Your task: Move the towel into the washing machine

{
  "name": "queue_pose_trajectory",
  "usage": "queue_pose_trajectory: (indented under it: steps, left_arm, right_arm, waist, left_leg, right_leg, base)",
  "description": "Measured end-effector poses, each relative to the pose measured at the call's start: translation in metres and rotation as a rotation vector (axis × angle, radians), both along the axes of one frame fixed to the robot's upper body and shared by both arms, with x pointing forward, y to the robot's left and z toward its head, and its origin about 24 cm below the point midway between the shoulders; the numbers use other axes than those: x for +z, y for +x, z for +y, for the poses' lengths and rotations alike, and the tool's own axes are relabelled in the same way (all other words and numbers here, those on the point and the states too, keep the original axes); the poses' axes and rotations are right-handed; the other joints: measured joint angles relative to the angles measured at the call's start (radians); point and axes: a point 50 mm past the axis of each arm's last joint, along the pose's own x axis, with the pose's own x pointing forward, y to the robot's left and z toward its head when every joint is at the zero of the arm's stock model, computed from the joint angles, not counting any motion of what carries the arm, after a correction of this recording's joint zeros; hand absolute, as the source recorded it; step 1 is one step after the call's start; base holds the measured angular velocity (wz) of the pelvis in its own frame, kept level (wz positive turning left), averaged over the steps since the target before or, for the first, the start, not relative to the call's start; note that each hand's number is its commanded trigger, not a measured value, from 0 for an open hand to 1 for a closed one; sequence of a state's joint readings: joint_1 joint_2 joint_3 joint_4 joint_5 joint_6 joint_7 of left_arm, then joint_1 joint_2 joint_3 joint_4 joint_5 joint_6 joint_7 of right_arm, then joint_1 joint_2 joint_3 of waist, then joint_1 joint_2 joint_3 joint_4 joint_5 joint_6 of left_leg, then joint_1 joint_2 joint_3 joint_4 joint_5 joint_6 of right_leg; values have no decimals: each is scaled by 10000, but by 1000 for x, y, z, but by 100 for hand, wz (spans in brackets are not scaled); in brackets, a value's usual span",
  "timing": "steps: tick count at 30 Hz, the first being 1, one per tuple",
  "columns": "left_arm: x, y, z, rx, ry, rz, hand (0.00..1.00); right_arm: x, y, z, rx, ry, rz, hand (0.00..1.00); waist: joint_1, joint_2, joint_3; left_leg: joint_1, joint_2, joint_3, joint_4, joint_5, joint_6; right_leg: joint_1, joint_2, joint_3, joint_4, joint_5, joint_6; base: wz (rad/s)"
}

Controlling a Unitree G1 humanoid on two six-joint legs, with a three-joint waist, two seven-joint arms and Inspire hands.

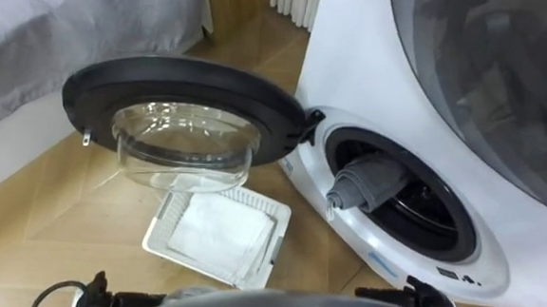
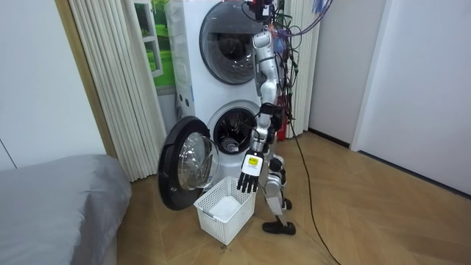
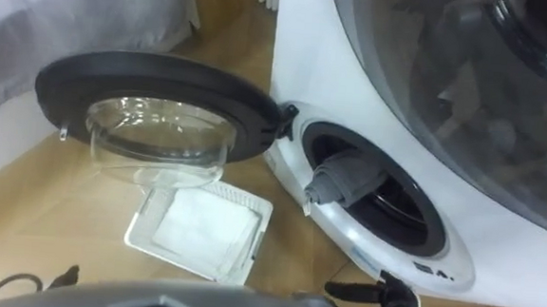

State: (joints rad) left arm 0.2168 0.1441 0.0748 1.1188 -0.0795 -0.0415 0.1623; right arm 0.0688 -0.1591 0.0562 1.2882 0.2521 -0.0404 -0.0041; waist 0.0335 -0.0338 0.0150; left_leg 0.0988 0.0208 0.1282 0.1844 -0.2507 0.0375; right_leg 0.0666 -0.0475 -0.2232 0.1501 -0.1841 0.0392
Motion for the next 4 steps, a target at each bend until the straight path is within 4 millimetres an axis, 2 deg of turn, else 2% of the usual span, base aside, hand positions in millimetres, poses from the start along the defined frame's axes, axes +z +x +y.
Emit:
queue_pose_trajectory:
  steps: [1,4]
  left_arm:
    - [0,1,0,-57,19,-10,0]
    - [1,8,-1,-120,12,-266,0]
  right_arm:
    - [0,-1,0,149,-8,56,0]
    - [0,-2,1,275,88,115,0]
  waist:
    - [-33,-1,-24]
    - [-78,-27,-21]
  left_leg:
    - [20,-11,-1,-1,0,0]
    - [41,-11,2,-2,0,0]
  right_leg:
    - [46,0,6,0,0,0]
    - [64,2,28,0,0,0]
  base:
    - [0]
    - [0]
